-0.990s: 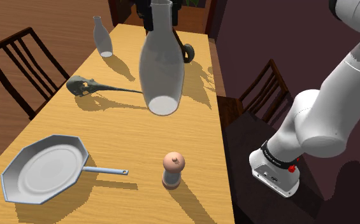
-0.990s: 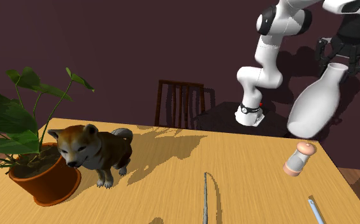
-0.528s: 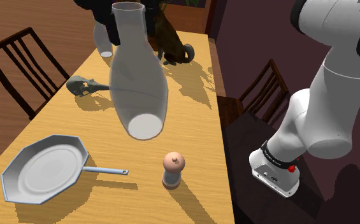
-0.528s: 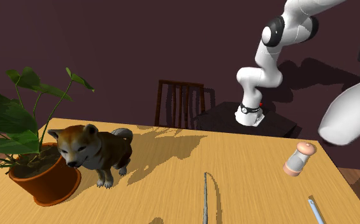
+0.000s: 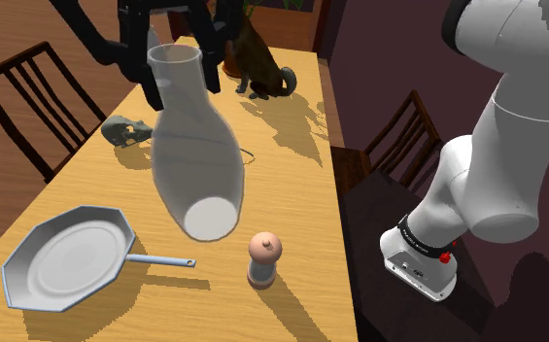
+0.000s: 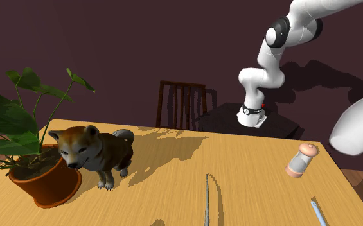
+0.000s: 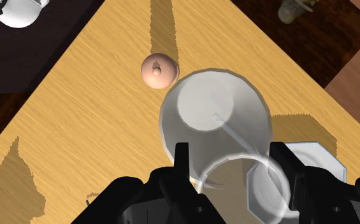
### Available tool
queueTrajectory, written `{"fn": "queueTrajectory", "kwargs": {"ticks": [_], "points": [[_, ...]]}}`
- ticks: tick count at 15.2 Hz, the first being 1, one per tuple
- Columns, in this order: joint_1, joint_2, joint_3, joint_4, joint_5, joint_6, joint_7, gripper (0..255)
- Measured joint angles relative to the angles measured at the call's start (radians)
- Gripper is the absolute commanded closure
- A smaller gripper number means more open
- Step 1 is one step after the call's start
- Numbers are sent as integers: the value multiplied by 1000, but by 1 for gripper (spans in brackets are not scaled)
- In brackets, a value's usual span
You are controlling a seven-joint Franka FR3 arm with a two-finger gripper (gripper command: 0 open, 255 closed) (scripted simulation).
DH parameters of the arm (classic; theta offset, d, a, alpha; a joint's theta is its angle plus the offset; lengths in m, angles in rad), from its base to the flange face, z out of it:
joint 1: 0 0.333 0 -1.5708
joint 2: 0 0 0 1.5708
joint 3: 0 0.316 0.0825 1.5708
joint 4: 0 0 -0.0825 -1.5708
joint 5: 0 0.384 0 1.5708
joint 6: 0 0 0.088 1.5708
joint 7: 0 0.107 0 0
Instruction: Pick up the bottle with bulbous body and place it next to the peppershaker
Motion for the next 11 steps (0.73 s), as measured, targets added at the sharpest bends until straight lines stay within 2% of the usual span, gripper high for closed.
{"fn": "queueTrajectory", "kwargs": {"ticks": [4,11], "points": [[-30,-66,-6,-150,29,87,-22,255],[-56,-139,-16,-344,59,213,-52,255]]}}
